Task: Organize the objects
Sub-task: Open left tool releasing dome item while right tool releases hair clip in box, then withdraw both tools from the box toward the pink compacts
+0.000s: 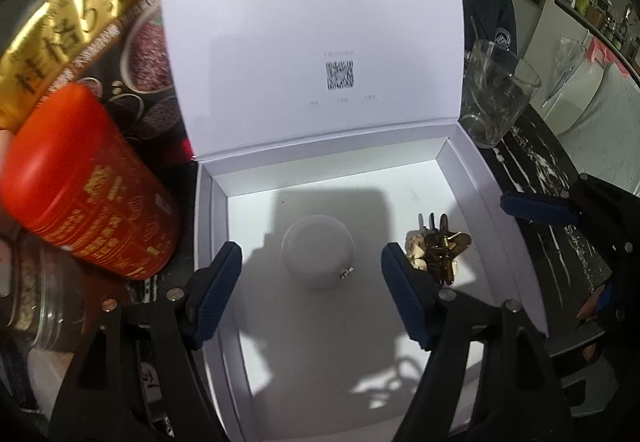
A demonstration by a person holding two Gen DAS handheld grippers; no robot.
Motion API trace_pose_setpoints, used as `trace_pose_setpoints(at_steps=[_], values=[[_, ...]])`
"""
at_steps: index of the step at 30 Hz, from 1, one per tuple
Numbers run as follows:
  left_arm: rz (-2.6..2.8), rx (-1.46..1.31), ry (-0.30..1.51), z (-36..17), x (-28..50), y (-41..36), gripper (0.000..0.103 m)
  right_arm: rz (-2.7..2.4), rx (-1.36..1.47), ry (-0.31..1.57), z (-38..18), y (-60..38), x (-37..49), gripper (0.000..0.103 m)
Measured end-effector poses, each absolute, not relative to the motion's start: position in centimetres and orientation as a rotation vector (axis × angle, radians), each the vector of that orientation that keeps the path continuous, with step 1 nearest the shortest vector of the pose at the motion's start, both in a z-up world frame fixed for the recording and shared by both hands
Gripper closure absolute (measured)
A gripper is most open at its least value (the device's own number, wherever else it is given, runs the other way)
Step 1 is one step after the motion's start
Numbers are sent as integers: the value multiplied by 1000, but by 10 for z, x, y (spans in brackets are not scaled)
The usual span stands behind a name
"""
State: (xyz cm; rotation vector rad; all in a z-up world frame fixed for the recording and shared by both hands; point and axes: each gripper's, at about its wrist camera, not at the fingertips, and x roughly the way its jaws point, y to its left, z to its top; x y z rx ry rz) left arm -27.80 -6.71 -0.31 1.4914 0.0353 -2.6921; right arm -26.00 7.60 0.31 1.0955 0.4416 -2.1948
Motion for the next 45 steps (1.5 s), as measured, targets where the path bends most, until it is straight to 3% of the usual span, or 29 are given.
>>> trace_pose_setpoints(at_steps=[26, 45], values=[[-2791, 1250, -28, 62, -155, -31, 22, -2324, 962, 424, 62, 126, -172, 26], [-2843, 1216, -62, 63, -94, -14, 20, -2377, 958, 415, 63, 144, -114, 24]])
